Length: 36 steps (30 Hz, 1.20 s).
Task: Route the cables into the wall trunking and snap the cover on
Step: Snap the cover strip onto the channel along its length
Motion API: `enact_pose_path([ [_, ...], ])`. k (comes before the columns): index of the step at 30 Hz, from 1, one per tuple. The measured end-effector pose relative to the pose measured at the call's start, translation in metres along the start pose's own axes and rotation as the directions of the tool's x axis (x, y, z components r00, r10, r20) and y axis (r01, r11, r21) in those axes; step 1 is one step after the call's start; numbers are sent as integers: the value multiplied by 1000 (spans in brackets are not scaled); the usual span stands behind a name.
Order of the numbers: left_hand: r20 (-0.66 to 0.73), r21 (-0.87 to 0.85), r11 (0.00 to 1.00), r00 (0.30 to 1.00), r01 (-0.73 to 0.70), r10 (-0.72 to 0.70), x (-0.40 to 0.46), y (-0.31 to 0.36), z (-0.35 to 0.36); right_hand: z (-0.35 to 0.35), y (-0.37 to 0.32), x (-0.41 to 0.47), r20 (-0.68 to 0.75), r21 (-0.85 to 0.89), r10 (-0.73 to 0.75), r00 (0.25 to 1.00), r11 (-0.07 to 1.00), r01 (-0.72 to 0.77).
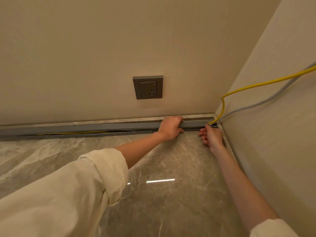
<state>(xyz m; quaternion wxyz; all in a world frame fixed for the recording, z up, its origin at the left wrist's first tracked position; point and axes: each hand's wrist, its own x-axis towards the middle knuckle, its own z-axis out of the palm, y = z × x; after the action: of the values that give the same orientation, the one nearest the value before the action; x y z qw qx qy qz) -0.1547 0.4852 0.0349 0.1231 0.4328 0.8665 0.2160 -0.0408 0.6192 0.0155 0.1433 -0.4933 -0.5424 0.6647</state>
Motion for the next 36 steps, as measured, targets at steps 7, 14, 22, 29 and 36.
enact_pose_path([
  [7,-13,-3,1000,1000,0,-1,-2,2,0,-18,5,1,-117,-319,-209,971,934,163],
  [14,-38,1,1000,999,5,-5,-21,-8,-22,-21,-10,-9,-171,-353,-254,952,918,181],
  [22,-61,15,1000,998,-2,3,-44,-10,-37,-10,-20,-11,24,-365,-262,965,896,252],
  [29,-126,-6,1000,992,-13,12,-54,-8,-52,-4,-21,-20,-85,-42,-263,961,965,260],
  [36,-146,-8,999,988,-45,44,-59,-3,-69,1,-27,-22,-94,147,-290,952,942,302],
])
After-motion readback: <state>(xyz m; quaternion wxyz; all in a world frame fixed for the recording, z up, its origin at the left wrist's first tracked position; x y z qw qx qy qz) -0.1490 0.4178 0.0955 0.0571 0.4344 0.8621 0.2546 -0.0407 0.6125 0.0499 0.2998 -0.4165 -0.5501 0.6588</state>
